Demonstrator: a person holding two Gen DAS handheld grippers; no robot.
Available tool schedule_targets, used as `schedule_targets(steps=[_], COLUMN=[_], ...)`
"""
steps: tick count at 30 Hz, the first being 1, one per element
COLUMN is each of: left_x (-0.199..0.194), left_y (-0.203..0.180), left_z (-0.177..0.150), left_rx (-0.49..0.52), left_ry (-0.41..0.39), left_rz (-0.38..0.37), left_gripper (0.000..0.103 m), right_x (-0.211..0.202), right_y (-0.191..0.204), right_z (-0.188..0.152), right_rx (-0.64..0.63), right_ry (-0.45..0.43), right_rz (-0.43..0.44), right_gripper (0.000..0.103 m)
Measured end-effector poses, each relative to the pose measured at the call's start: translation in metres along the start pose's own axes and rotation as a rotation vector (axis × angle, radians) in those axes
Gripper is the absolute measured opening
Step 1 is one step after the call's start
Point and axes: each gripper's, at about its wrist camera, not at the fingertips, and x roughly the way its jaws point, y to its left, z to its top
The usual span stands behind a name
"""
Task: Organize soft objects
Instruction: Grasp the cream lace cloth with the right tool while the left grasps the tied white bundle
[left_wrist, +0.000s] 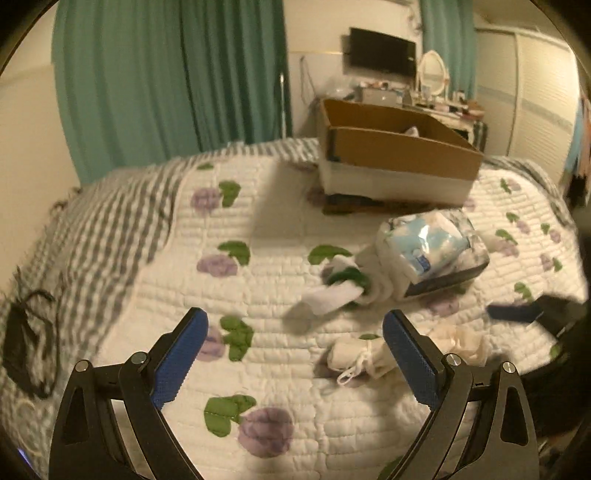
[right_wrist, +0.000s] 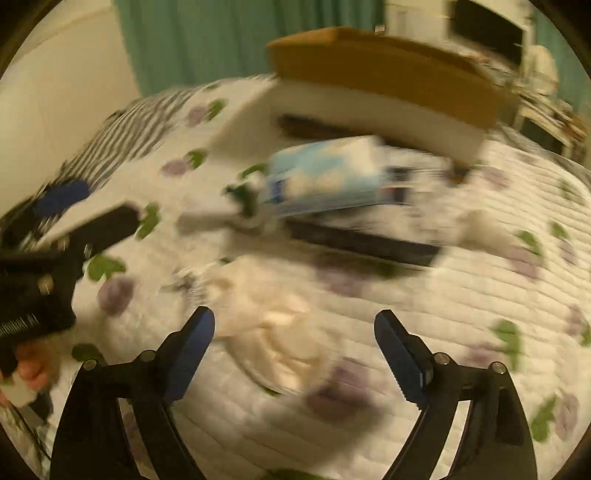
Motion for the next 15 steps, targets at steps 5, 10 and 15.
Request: schedule_targets(steps=[5,10,15], left_x=[0.01,0.012,0.018], left_y=[0.015,0.011,-0.001], left_z=[0.001,-0.005,-0.013], left_rx=[-0.087,-0.078,-0.058], left_ry=[0.042,0.055,0.094], left_rz=[-0.021,-0.012,-0.018], left_gripper=[0.097,0.097,0.097], right_x=[0.027,0.01,-0.02], right_y=[0.018,0.007,-0.008], right_z=[-0.008,-0.008,-0.006], right_rx=[-0.088,-0.044,0.014], right_ry=[0.08,0.062,-0.008], right_rz=[-0.02,-0.026,-0.076], right_gripper=[0.054,0.02,0.019])
